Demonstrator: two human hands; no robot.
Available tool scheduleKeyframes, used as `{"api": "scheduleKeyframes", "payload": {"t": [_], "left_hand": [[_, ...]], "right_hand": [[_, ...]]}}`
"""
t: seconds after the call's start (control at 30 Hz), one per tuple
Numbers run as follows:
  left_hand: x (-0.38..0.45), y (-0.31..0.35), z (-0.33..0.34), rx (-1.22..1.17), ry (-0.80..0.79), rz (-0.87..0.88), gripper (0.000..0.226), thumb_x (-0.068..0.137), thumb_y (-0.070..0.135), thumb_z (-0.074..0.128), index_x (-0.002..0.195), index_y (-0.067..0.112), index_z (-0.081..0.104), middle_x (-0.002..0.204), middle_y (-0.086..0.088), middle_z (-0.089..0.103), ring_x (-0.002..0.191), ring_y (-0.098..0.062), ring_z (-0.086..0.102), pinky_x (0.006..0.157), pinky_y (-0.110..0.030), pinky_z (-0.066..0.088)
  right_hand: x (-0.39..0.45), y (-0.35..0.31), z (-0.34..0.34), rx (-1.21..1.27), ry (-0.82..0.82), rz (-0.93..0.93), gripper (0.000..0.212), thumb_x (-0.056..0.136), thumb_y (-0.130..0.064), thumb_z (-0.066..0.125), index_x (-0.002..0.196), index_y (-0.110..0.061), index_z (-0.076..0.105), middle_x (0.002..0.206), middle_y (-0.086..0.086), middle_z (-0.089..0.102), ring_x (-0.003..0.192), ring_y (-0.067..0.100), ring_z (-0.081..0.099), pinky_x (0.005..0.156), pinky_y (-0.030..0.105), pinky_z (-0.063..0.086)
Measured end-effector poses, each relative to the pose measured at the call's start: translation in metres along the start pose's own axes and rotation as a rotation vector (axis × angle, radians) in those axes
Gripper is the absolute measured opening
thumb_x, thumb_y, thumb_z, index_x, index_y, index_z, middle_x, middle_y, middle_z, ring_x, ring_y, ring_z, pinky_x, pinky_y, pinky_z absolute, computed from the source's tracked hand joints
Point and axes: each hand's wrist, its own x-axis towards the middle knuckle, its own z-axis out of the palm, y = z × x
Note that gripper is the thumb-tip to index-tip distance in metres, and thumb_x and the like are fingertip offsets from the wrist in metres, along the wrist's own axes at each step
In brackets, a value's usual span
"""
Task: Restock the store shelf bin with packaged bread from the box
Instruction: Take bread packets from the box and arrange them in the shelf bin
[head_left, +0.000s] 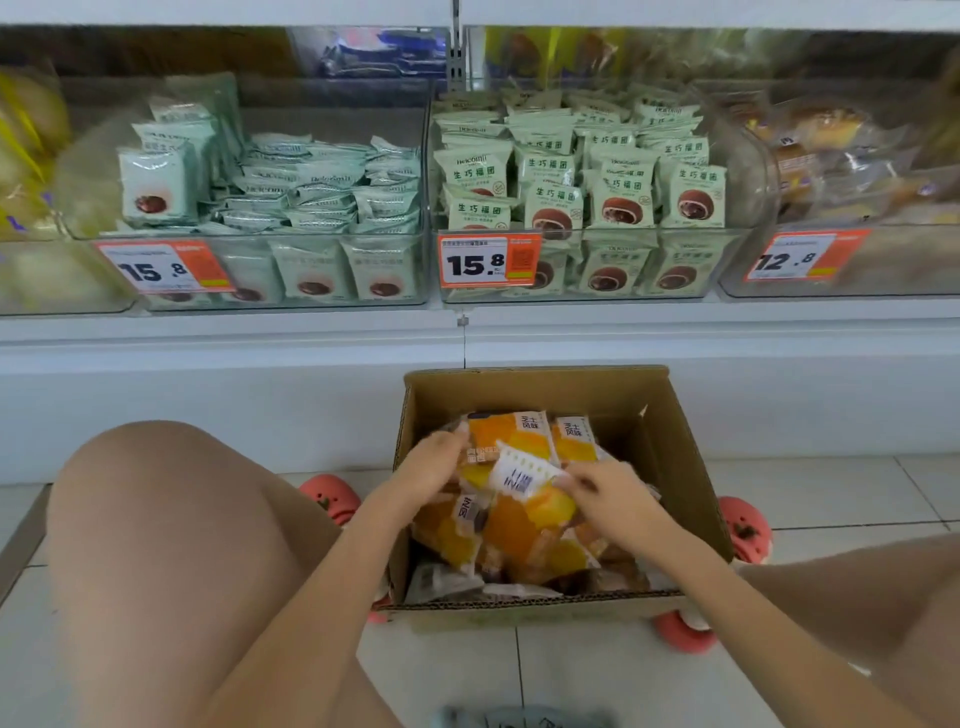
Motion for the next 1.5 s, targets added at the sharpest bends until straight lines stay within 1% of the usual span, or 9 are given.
{"api": "scheduleKeyframes", "payload": {"t": [0.1,0.27,0.33,0.43,0.53,0.83,1.17,1.37,1.5], "left_hand": [[0.001,0.000,-0.010,-0.426,-0.173,-0.281,0.081,0.085,0.070,0.041,0.132,0.004,0.043,0.133,-0.022,0.049,0.117,-0.042,0.052,0.092,-0.049,0.047],[-0.012,0.009,0.002,-0.790,-0.542,-0.203,0.084,0.084,0.067,0.045,0.134,-0.001,0.044,0.130,-0.027,0.054,0.117,-0.042,0.055,0.090,-0.050,0.052],[-0.014,0.009,0.006,-0.729,-0.487,-0.154,0.073,0.080,0.061,0.054,0.128,0.006,0.052,0.128,-0.019,0.059,0.115,-0.039,0.058,0.092,-0.049,0.051],[-0.011,0.001,0.006,-0.555,-0.423,-0.068,0.060,0.076,0.062,0.056,0.122,0.023,0.058,0.124,-0.007,0.063,0.114,-0.031,0.060,0.098,-0.049,0.045],[-0.014,0.003,0.007,-0.490,-0.410,0.007,0.057,0.079,0.050,0.059,0.126,0.019,0.055,0.109,-0.008,0.069,0.103,-0.025,0.065,0.083,-0.039,0.053],[-0.021,0.013,0.007,-0.271,-0.248,0.197,0.029,0.084,0.028,0.065,0.108,0.011,0.066,0.088,-0.004,0.074,0.082,-0.015,0.071,0.065,-0.025,0.056],[-0.057,0.081,-0.024,-0.218,-0.151,0.441,0.040,0.098,0.036,0.039,0.077,0.016,0.066,0.067,0.002,0.070,0.059,-0.008,0.066,0.061,-0.023,0.056],[-0.081,0.173,-0.054,-0.309,0.351,0.764,0.043,0.102,0.031,0.039,0.083,0.010,0.070,0.071,-0.001,0.073,0.067,-0.014,0.069,0.065,-0.028,0.055],[-0.089,0.243,-0.075,0.117,0.875,1.105,0.039,0.098,0.035,0.040,0.085,0.012,0.069,0.078,-0.004,0.069,0.076,-0.024,0.063,0.066,-0.036,0.050]], "right_hand": [[-0.017,0.003,-0.013,0.064,0.321,-0.101,0.024,0.095,-0.028,0.054,0.088,-0.011,0.070,0.068,0.003,0.063,0.063,0.020,0.063,0.064,0.042,0.057],[-0.056,0.002,0.014,0.041,0.402,-0.469,0.031,0.090,-0.026,0.052,0.118,-0.020,0.064,0.111,-0.021,0.067,0.097,-0.018,0.057,0.089,0.008,0.045],[-0.059,-0.005,0.021,0.242,0.435,-0.386,0.024,0.092,-0.018,0.057,0.112,-0.024,0.067,0.099,-0.025,0.068,0.092,-0.009,0.064,0.082,0.013,0.052],[-0.052,-0.017,0.017,0.890,0.443,-0.002,0.020,0.095,-0.016,0.050,0.105,-0.018,0.067,0.094,0.006,0.073,0.077,0.020,0.072,0.061,0.031,0.060],[-0.048,-0.007,0.009,1.262,0.341,0.257,0.028,0.096,-0.022,0.047,0.118,-0.007,0.058,0.096,0.015,0.073,0.076,0.026,0.073,0.061,0.030,0.060],[-0.029,0.002,-0.002,0.933,0.173,0.369,0.065,0.076,-0.047,0.065,0.132,-0.021,0.046,0.115,0.005,0.065,0.097,0.023,0.068,0.080,0.044,0.058],[-0.007,-0.056,-0.074,1.084,0.093,0.117,0.044,0.072,-0.024,0.071,0.114,-0.011,0.064,0.103,0.010,0.073,0.094,0.025,0.070,0.074,0.036,0.058],[0.000,-0.128,-0.170,1.075,0.261,-0.101,0.031,0.073,-0.021,0.068,0.104,-0.014,0.067,0.100,0.007,0.073,0.088,0.019,0.071,0.076,0.036,0.059],[0.008,-0.187,-0.252,1.031,0.346,-0.265,0.030,0.075,-0.025,0.066,0.103,-0.014,0.066,0.094,0.004,0.075,0.083,0.016,0.072,0.064,0.030,0.059]]}}
